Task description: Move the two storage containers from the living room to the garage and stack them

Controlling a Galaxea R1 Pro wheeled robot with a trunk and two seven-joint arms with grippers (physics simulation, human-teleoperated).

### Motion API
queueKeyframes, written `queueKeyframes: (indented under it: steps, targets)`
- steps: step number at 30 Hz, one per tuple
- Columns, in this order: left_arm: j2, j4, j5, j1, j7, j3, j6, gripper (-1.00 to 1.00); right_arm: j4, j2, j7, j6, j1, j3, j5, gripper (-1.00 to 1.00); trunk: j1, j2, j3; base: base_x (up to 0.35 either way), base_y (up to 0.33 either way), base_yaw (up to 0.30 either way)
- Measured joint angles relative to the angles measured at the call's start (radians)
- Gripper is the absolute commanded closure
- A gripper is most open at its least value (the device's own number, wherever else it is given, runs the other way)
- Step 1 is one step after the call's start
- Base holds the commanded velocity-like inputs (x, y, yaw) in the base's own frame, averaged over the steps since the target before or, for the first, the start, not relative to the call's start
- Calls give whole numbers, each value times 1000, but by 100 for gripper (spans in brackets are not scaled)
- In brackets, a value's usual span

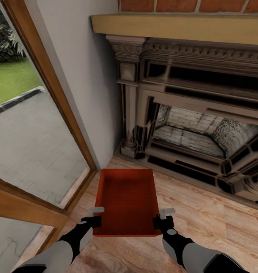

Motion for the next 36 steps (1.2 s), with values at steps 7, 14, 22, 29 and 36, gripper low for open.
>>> queueKeyframes:
  steps: [7, 14, 22, 29, 36]
  targets:
    - [0, 0, 0, 0, 0, 0, 2, 100, -1, -1, 1, 2, 0, -5, 6, 100, 0, 0, 11, 0, 0, 0]
    - [0, 1, 0, 0, -1, 1, 0, 100, -1, -1, 1, 2, 0, -5, 7, 100, 0, 0, 21, 0, 0, 0]
    - [0, 0, 0, 0, -1, 1, 1, 100, -1, -1, 1, 2, 0, -6, 7, 100, 0, 0, 34, 0, 0, -10]
    - [0, 0, 0, 0, 0, 1, 2, 100, -1, -1, 2, 2, 0, -5, 5, 100, 0, 0, 37, 0, 0, -9]
    - [0, 25, -1, 1, -5, 16, -28, 100, 10, 1, 1, -2, -6, 62, -42, 100, 0, 0, 37, 0, 0, 0]
